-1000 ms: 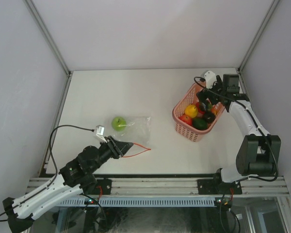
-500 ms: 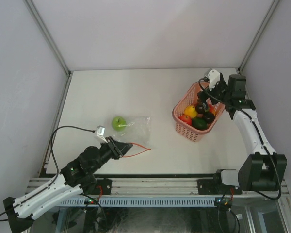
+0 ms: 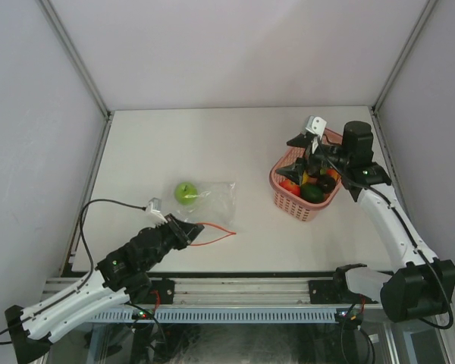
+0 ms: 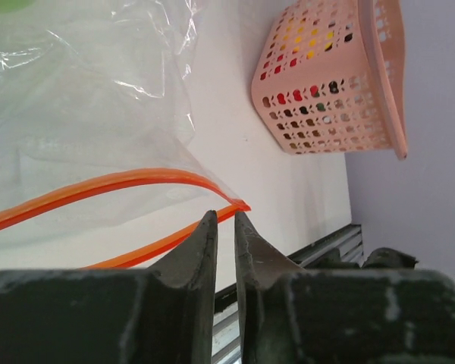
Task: Open the zip-top bag and remove the fake food
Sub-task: Place the fake fruit in the bin, then pick up the fake fruit from the zipper food storage bag.
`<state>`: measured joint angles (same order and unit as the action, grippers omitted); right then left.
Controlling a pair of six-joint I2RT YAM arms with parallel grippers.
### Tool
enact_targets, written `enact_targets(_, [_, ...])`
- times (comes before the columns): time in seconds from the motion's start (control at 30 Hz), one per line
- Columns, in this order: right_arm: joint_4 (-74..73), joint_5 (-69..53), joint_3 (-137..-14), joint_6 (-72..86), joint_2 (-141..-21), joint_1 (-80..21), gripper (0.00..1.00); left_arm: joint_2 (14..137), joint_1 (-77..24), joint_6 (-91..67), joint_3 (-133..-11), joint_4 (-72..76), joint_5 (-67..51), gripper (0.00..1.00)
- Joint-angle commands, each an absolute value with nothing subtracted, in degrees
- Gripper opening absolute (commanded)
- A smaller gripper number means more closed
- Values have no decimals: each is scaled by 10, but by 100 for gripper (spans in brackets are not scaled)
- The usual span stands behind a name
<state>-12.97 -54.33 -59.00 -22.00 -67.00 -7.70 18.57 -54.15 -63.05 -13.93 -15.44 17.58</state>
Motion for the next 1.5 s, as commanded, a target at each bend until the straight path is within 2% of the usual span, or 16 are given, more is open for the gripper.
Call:
enact_targets(0.0, [-106, -589, -592, -207, -671, -107, 99, 173, -543, -692, -138, -138, 227, 22])
enact_targets(0.13, [-115, -575, -593, -226, -682, -126, 99, 175, -543, -735, -135, -120, 271, 46])
enact_targets(0.27, [-119, -567, -593, -236, -688, -143, 99, 200, -543, -789, -147, -111, 303, 58])
enact_targets(0.37, [-122, -559, -592, -239, -688, -148, 99, 227, -544, -834, -196, -173, 288, 64])
enact_targets(0.5, [-123, -550, -592, -245, -688, -149, 99, 272, -548, -936, -271, -350, 269, 69])
enact_targets(0.6, [-124, -550, -593, -245, -689, -150, 99, 302, -555, -990, -295, -419, 258, 71])
enact_targets(0.77, [-127, -548, -593, -247, -693, -154, 99, 313, -559, -1024, -241, -329, 271, 72])
enact_targets(0.9, [-128, -553, -593, -247, -697, -155, 99, 327, -549, -1020, -222, -266, 335, 75])
enact_targets(1.03, [-129, -559, -593, -245, -696, -158, 99, 368, -459, -982, -230, -231, 301, 75])
enact_targets(1.23, [-129, -560, -593, -247, -693, -158, 99, 456, -397, -917, -255, -176, 236, 63])
enact_targets(1.3, [-130, -562, -593, -248, -694, -159, 99, 473, -380, -884, -266, -168, 222, 53])
enact_targets(1.37, [-134, -560, -592, -256, -694, -163, 99, 485, -344, -819, -275, -156, 202, 35])
enact_targets(1.43, [-143, -558, -593, -278, -692, -176, 99, 495, -299, -705, -284, -115, 167, 18])
enact_targets(1.47, [-148, -558, -592, -290, -691, -184, 99, 501, -274, -635, -293, -96, 142, 15])
